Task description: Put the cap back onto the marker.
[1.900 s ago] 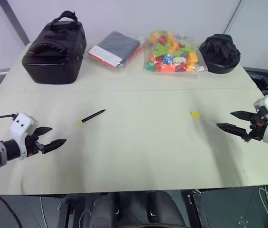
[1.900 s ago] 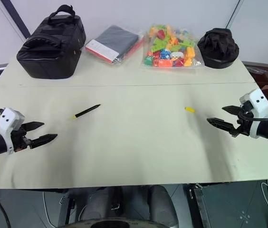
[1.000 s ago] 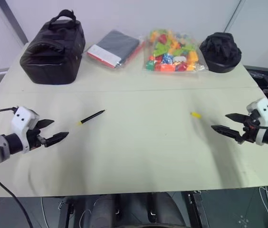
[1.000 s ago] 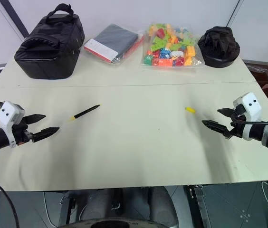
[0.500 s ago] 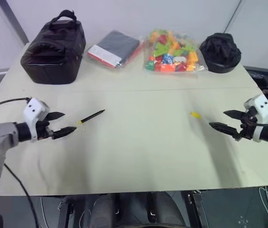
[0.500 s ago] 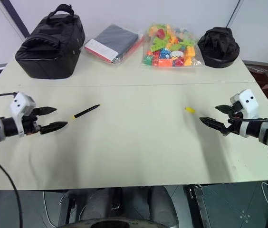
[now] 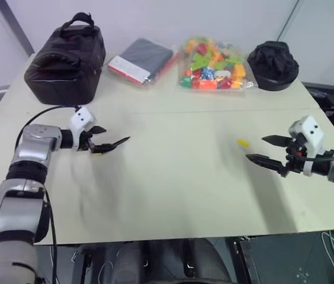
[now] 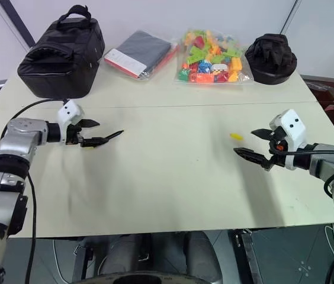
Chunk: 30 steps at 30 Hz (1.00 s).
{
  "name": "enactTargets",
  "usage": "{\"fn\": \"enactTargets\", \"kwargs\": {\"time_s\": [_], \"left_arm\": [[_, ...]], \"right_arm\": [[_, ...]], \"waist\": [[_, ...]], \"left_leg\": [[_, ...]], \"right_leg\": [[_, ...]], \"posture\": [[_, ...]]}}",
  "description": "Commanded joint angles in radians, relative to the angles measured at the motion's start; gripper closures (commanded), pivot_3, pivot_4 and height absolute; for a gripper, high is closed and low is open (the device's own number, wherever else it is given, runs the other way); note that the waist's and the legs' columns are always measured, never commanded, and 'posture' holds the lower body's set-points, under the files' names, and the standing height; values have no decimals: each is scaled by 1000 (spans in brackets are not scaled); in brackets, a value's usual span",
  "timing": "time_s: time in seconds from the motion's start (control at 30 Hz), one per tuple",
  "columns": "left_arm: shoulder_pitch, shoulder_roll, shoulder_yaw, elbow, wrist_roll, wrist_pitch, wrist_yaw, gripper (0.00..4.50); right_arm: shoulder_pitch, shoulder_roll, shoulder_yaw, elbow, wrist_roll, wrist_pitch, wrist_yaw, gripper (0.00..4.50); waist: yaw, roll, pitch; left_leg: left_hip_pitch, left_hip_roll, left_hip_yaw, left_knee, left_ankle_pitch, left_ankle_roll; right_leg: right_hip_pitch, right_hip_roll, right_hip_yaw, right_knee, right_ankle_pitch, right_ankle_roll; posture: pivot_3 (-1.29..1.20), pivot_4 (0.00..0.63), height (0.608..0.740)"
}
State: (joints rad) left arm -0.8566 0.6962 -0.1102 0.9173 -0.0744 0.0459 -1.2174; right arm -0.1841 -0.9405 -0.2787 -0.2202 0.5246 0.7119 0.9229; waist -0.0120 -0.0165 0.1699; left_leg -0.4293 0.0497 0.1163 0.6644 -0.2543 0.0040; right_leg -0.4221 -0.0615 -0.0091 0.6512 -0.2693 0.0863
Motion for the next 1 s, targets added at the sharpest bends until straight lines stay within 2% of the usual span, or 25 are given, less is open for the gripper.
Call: {"fn": "enactTargets", "kwargs": {"time_s": [0.03,0.27,0.9,1.0], "left_arm": [[-41,-12,-6,43,26,-52,-27,179],[-32,-43,-5,78,55,-104,-21,179],[-24,-103,-37,109,114,-173,39,179],[-26,-111,-28,115,111,-160,36,1526]], "right_arm": [[-18,-21,-9,-77,40,21,19,20],[-18,-31,-12,-170,130,95,63,20],[5,-16,18,-123,80,17,67,20],[18,-14,13,-125,79,10,63,0]], "waist": [[1,0,0],[2,0,0],[18,-1,-1],[26,-1,-1]], "left_leg": [[0,0,0,0,0,0],[-1,0,-1,1,0,0],[0,0,-2,3,-1,1],[0,0,-2,3,-1,1]], "right_leg": [[0,0,0,0,0,0],[0,0,0,0,0,0],[2,-1,0,0,1,1],[3,-1,0,0,1,1]], "posture": [[0,150,740],[0,150,740],[0,150,740],[0,150,740]]}}
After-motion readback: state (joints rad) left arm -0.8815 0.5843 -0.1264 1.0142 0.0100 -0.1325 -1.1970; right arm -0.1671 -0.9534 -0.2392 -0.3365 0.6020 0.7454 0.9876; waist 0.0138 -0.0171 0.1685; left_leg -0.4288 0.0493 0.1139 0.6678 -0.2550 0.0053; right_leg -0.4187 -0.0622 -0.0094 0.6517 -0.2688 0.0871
